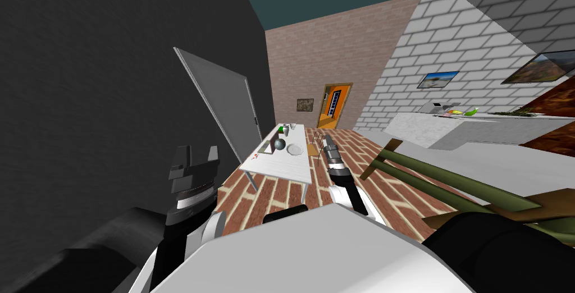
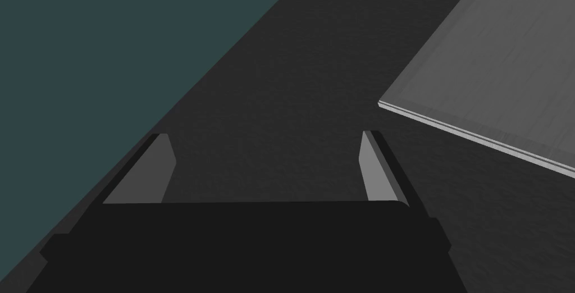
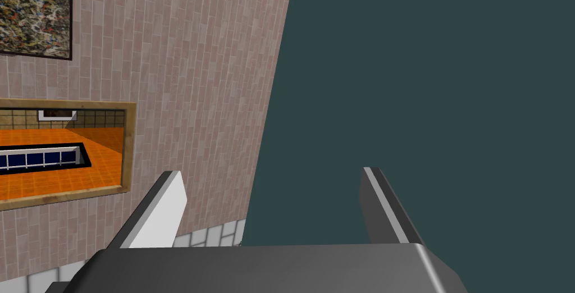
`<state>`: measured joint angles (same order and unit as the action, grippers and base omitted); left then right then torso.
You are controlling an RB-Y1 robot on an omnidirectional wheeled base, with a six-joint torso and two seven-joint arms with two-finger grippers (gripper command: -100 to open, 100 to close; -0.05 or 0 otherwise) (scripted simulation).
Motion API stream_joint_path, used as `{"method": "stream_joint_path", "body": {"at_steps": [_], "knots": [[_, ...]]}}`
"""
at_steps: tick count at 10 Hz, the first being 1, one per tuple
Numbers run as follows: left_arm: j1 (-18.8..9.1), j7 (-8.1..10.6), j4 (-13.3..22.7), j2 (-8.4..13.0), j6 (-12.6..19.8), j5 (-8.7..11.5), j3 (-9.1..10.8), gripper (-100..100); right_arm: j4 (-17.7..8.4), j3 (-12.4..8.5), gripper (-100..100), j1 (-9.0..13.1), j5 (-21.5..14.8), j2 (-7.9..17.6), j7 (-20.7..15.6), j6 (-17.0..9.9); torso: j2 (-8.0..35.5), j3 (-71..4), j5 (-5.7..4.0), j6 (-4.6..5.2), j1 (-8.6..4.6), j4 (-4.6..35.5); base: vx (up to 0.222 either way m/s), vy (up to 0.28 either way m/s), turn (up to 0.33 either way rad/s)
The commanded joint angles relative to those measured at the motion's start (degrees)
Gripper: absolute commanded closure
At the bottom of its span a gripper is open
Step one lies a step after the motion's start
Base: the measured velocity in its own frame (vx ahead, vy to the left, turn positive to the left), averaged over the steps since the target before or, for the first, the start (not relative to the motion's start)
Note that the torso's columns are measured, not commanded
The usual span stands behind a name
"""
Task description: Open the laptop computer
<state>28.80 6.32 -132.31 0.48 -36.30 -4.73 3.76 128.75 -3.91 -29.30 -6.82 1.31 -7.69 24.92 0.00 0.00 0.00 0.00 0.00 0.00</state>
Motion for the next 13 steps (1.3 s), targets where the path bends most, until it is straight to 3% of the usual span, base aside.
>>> {"method": "stream_joint_path", "body": {"at_steps": [1,9,10,13], "knots": [[0.00,0.00,0.00,0.00,0.00,0.00,0.00,0,0.00,0.00,0,0.00,0.00,0.00,0.00,0.00,2.32,-4.67,0.00,0.00,0.00,2.35,0.000,0.000,0.000],[0.00,0.00,-0.02,0.00,0.00,0.00,0.00,0,0.02,0.00,0,0.00,0.00,0.00,0.00,0.01,35.39,-70.73,0.00,0.00,0.00,35.37,0.000,0.000,0.000],[-1.82,0.01,2.12,2.21,0.61,0.19,-0.61,-100,0.02,0.00,0,0.00,0.00,0.00,0.00,0.01,39.62,-79.19,0.00,0.00,0.00,39.60,0.012,0.003,-0.031],[-4.90,0.03,5.78,4.58,1.66,0.51,-1.65,-100,-0.01,0.00,0,-0.01,0.00,0.00,0.00,0.00,42.20,-84.53,0.00,0.00,0.01,42.21,0.013,0.006,-0.043]]}}
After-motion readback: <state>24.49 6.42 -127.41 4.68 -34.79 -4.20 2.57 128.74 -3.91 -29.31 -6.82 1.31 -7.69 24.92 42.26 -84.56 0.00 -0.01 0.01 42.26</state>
